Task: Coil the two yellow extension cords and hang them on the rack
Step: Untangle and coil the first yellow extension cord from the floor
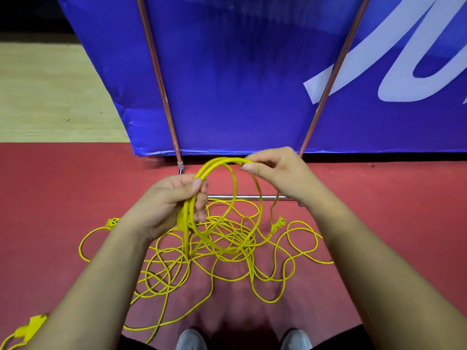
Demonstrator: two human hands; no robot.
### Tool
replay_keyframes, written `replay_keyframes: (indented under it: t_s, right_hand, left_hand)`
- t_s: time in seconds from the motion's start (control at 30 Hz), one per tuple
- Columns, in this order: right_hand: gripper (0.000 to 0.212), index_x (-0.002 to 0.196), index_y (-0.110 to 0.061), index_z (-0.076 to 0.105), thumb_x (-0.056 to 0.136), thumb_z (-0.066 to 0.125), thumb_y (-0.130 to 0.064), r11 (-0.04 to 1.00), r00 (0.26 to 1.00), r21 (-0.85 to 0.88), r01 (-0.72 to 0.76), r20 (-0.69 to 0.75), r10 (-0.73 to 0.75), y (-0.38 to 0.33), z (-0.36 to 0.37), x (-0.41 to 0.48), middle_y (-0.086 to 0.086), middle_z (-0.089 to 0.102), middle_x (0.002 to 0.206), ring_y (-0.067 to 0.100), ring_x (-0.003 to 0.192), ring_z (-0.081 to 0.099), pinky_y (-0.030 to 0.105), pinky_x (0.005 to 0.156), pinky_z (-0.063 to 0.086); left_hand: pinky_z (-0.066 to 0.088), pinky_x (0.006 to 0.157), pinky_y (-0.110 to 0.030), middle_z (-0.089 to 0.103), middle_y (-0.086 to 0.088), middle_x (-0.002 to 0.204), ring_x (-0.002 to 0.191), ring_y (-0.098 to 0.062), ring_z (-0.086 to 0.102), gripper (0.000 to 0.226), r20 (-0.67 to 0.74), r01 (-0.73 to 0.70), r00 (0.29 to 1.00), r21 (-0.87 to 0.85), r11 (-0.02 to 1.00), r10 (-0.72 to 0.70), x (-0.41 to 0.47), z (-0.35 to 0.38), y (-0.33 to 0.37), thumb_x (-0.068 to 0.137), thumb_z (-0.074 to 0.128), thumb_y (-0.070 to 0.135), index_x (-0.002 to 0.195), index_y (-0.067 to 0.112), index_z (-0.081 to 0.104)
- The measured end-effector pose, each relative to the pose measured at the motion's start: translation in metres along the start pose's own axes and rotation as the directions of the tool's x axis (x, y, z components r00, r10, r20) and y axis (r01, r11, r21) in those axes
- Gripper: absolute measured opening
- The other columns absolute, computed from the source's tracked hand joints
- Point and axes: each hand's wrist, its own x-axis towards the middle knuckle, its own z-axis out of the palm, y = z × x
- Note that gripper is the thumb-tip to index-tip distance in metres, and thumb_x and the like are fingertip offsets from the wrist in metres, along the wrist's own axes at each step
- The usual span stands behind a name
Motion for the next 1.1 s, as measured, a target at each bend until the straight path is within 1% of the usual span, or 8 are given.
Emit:
replay_keyframes:
  t_s: [0.2, 0.4, 0.5, 0.63, 0.77, 0.9, 1.0, 1.1]
  right_hand:
    - [0.015, 0.089, -0.005, 0.073, 0.091, 0.066, -0.018, 0.989, 0.986, 0.06, -0.138, 0.098, 0.132, 0.054, 0.022, -0.024, 0.008, 0.061, 0.068, 0.003, 0.064, 0.047, 0.018, 0.059, 0.037]
    - [0.019, 0.077, -0.004, 0.06, 0.092, 0.064, -0.014, 0.964, 0.952, -0.015, -0.265, 0.151, 0.265, 0.116, 0.035, -0.033, -0.012, 0.042, 0.054, -0.001, 0.05, 0.034, 0.019, 0.053, 0.028]
    - [0.009, 0.084, -0.014, 0.06, 0.09, 0.065, -0.01, 0.909, 0.937, 0.231, -0.347, 0.036, 0.348, 0.134, 0.033, -0.033, -0.006, 0.06, 0.06, 0.015, 0.059, 0.046, 0.027, 0.058, 0.034]
    - [0.01, 0.085, -0.014, 0.06, 0.088, 0.066, -0.006, 0.874, 0.902, 0.417, -0.25, -0.229, 0.367, 0.135, 0.024, -0.023, 0.002, 0.055, 0.058, 0.013, 0.054, 0.045, 0.022, 0.052, 0.037]
    - [0.012, 0.077, -0.007, 0.065, 0.089, 0.067, -0.011, 0.952, 0.947, 0.123, -0.281, -0.127, 0.296, 0.144, 0.025, -0.031, 0.0, 0.051, 0.058, 0.004, 0.05, 0.043, 0.017, 0.051, 0.037]
    - [0.024, 0.075, -0.003, 0.055, 0.093, 0.062, -0.016, 0.944, 0.941, -0.061, -0.325, 0.083, 0.33, 0.173, 0.042, -0.044, -0.004, 0.039, 0.062, 0.004, 0.056, 0.032, 0.028, 0.054, 0.027]
    - [0.009, 0.087, -0.016, 0.057, 0.092, 0.064, -0.015, 0.866, 0.888, 0.219, -0.45, 0.007, 0.46, 0.176, 0.051, -0.044, -0.005, 0.058, 0.062, 0.012, 0.057, 0.044, 0.028, 0.054, 0.032]
    - [0.008, 0.084, -0.013, 0.06, 0.09, 0.066, -0.011, 0.85, 0.867, 0.269, -0.453, -0.089, 0.49, 0.158, 0.048, -0.033, 0.002, 0.049, 0.057, 0.014, 0.052, 0.04, 0.025, 0.05, 0.03]
  left_hand:
    - [0.028, 0.039, -0.019, 0.029, 0.005, 0.048, 0.036, -0.01, 0.032, 0.029, -0.078, 0.059, 0.996, 0.082, 0.995, -0.052, 0.005, 0.009, -0.01, 0.089, 0.055, 0.032, 0.087, 0.005, 0.065]
    - [0.049, 0.048, -0.024, 0.054, -0.007, 0.054, 0.052, -0.024, 0.064, 0.026, -0.103, 0.068, 0.993, 0.029, 0.997, -0.065, 0.003, 0.002, -0.009, 0.082, 0.067, 0.029, 0.081, 0.006, 0.055]
    - [0.042, 0.041, -0.021, 0.056, -0.006, 0.055, 0.039, -0.017, 0.054, 0.031, -0.107, 0.065, 0.992, 0.001, 0.998, -0.065, 0.003, -0.001, -0.007, 0.078, 0.068, 0.04, 0.083, 0.011, 0.059]
    - [0.026, 0.039, -0.019, 0.031, 0.004, 0.048, 0.034, -0.009, 0.031, 0.031, -0.141, 0.102, 0.985, 0.007, 0.995, -0.1, 0.009, 0.0, -0.005, 0.092, 0.044, 0.03, 0.094, 0.004, 0.06]
    - [0.016, 0.04, -0.021, 0.028, 0.008, 0.045, 0.032, -0.004, 0.027, 0.028, -0.161, 0.052, 0.985, -0.071, 0.996, -0.062, 0.01, -0.004, -0.003, 0.093, 0.044, 0.024, 0.089, 0.002, 0.06]
    - [0.028, 0.039, -0.02, 0.033, 0.009, 0.044, 0.035, -0.007, 0.034, 0.023, -0.199, 0.017, 0.979, -0.157, 0.987, -0.049, 0.01, -0.004, -0.001, 0.095, 0.041, 0.027, 0.082, 0.009, 0.049]
    - [0.048, 0.043, -0.022, 0.061, -0.002, 0.057, 0.048, -0.017, 0.062, 0.023, -0.268, 0.062, 0.959, -0.131, 0.989, -0.096, 0.005, -0.006, 0.001, 0.089, 0.045, 0.032, 0.079, 0.012, 0.049]
    - [0.044, 0.038, -0.02, 0.066, -0.006, 0.06, 0.04, -0.015, 0.057, 0.021, -0.344, 0.039, 0.939, 0.05, 0.998, -0.02, 0.005, -0.009, -0.003, 0.092, 0.046, 0.03, 0.086, 0.01, 0.052]
